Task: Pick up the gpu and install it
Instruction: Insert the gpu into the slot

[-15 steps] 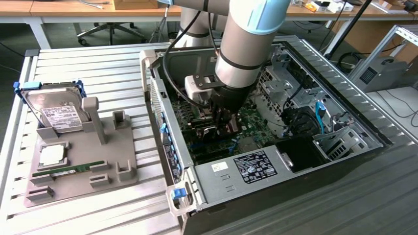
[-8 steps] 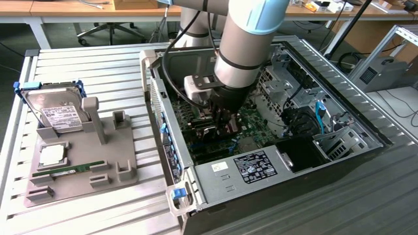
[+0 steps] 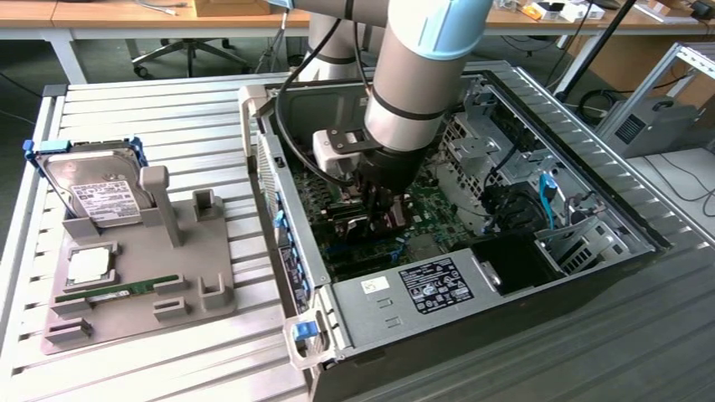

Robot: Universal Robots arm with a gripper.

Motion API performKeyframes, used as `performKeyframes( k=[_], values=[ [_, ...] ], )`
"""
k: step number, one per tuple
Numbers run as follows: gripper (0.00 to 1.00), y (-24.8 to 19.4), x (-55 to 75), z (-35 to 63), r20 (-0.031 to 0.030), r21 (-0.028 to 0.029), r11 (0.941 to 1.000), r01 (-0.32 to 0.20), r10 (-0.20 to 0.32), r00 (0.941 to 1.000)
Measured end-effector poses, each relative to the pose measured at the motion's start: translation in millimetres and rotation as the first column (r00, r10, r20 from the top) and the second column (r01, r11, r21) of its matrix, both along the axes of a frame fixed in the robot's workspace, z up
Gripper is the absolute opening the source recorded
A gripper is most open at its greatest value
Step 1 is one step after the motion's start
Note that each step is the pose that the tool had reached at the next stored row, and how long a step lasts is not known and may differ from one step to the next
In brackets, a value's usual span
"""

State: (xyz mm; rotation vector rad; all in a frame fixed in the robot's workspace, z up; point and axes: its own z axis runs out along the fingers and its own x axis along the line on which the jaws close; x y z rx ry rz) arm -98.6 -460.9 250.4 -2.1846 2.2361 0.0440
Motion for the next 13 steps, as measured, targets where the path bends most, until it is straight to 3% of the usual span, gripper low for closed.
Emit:
performKeyframes(
  k=[13],
  values=[
    [0.28, 0.2, -0.2, -0.8, 0.0006, 0.0015, 1.0000, 0.000, 0.000, 1.0000]
  ],
)
